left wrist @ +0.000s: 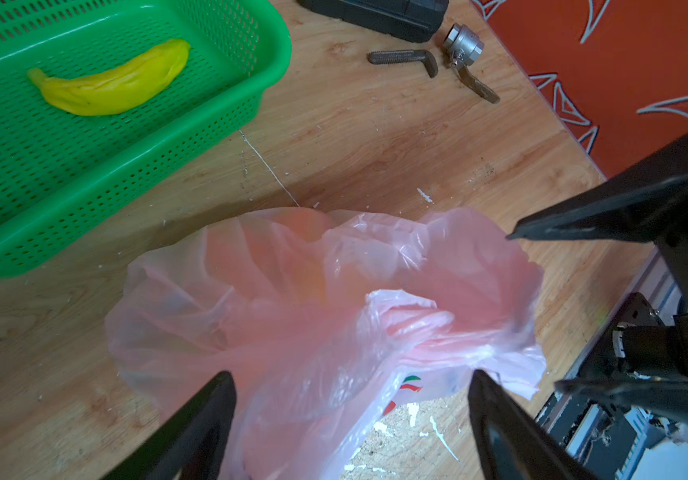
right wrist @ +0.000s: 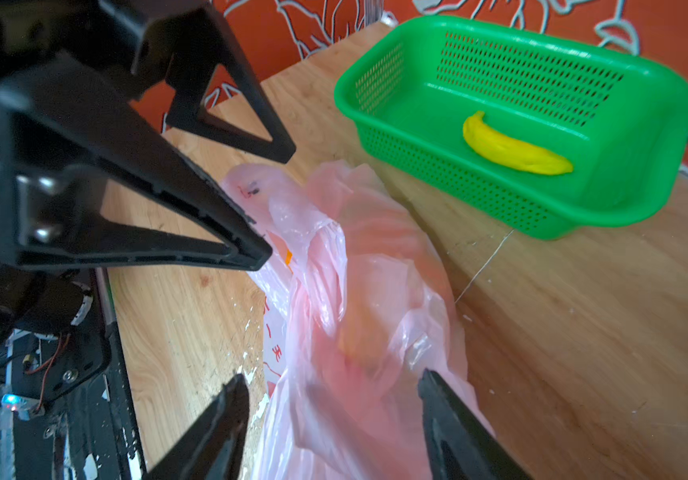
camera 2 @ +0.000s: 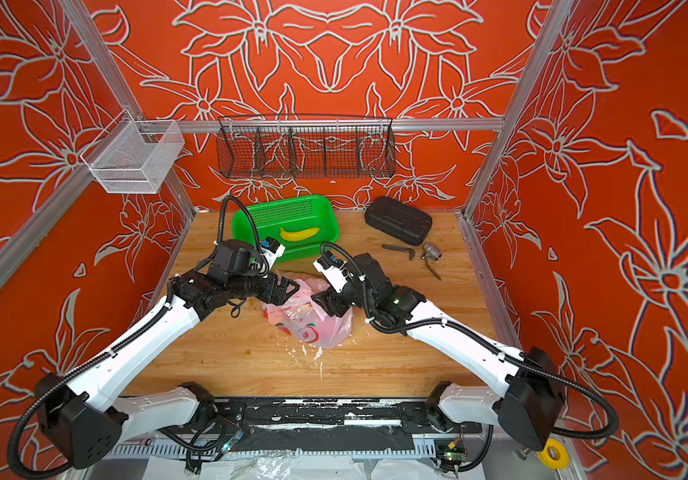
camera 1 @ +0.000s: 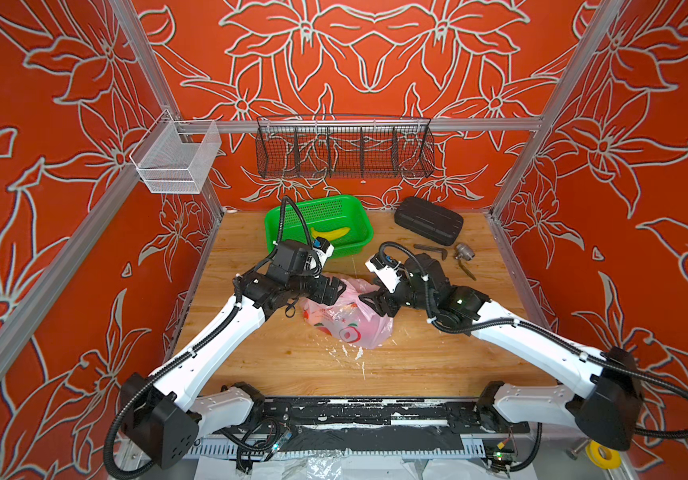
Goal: Untie the knot of the plastic bag and take out the fruit
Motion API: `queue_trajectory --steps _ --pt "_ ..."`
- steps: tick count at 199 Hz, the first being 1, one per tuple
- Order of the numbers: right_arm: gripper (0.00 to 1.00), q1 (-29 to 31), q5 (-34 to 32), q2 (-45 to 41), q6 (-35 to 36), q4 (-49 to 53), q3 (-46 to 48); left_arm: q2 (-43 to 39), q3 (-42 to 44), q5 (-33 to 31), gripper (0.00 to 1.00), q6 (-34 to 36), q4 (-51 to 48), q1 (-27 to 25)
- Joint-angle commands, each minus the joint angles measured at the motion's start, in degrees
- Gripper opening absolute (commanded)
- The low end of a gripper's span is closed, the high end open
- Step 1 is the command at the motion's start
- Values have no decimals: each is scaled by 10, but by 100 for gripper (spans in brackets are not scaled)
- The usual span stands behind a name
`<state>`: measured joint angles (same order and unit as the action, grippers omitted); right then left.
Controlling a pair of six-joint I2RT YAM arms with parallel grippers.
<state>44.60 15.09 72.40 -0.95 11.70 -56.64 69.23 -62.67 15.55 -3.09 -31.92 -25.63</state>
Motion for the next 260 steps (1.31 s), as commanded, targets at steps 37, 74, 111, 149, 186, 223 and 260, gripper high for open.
queue_trajectory --steps 37,74,111,149,186,223,260 --pt "40 -2 25 42 10 28 -23 70 -25 21 84 61 -4 -7" --pt "16 -2 13 42 10 25 -19 79 -9 17 56 50 7 -9" --pt "3 -2 -28 18 -4 0 2 54 22 -37 17 23 32 -9" --pt "0 -9 -80 -46 -32 -68 61 13 45 -113 0 -4 41 -9" --pt "0 -42 -127 -112 -84 -121 120 -26 57 -166 0 -59 44 -4" --pt "12 -80 -201 -168 -148 -146 177 -77 77 -160 0 -109 63 14" --pt "44 -82 -181 -168 -153 -97 166 -98 73 -103 36 -108 61 16"
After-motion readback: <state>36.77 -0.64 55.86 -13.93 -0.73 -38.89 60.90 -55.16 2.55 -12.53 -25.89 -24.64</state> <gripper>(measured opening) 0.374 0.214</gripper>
